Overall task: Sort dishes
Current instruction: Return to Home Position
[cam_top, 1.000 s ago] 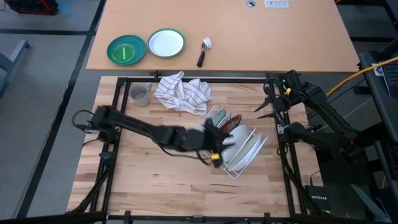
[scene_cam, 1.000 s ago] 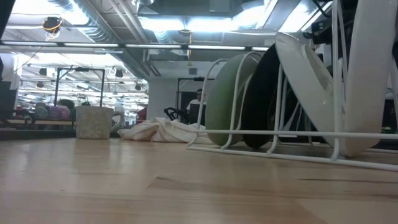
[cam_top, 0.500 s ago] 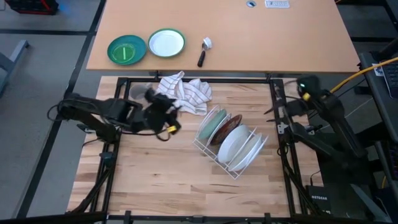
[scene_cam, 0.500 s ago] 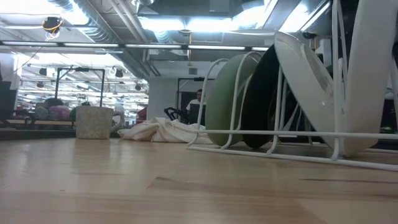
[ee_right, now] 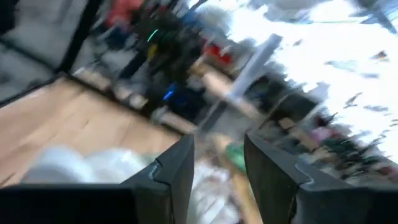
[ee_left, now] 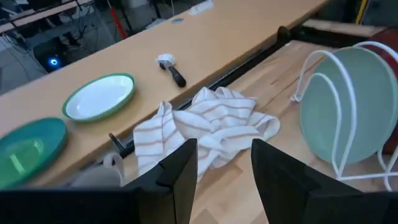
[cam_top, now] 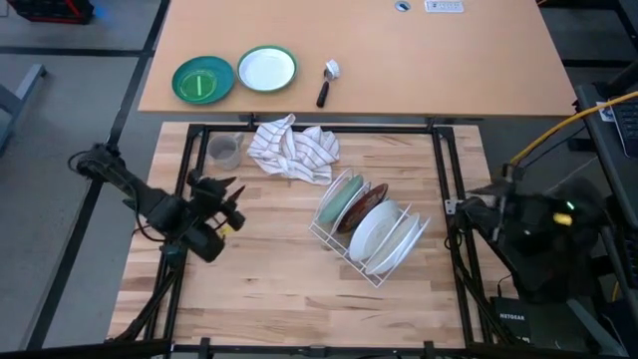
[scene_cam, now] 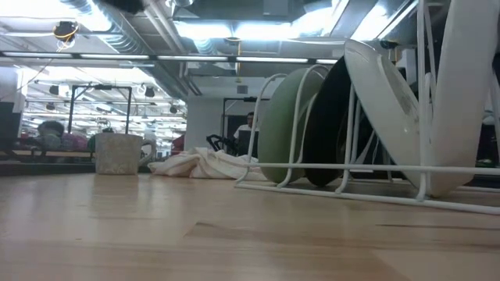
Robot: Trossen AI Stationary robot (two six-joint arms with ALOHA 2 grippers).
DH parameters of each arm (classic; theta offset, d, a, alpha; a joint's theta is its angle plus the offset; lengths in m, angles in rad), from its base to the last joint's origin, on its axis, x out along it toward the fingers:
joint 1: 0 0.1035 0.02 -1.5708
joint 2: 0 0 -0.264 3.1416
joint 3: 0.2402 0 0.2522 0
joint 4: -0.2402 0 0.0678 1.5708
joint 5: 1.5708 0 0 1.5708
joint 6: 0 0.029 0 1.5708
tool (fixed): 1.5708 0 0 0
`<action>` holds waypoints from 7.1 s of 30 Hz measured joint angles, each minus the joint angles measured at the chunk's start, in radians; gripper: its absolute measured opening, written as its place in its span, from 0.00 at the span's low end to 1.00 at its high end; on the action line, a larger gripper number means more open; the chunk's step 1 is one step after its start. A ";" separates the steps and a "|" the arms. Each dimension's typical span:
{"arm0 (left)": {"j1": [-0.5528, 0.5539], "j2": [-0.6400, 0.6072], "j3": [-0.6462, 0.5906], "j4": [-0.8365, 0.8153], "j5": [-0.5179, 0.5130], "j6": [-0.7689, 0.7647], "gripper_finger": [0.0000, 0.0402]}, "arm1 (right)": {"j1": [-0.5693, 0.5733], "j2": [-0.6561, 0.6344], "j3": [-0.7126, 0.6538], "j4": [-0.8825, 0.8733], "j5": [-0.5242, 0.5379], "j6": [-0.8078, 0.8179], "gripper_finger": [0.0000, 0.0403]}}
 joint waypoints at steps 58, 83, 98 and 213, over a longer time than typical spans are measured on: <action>0.512 -0.588 -1.144 1.853 0.554 0.919 0.35 | 0.071 0.123 -0.285 0.514 -0.145 0.288 0.36; 0.570 -0.588 -1.144 1.700 0.550 0.824 0.35 | 0.270 0.132 -0.750 0.932 0.306 0.227 0.36; 0.570 -0.588 -1.144 1.585 0.550 0.794 0.35 | 0.270 0.131 -0.954 1.023 0.400 0.236 0.36; 0.599 -1.195 -1.145 1.431 0.606 0.925 0.35 | 0.404 -0.009 -0.985 0.986 0.454 0.100 0.36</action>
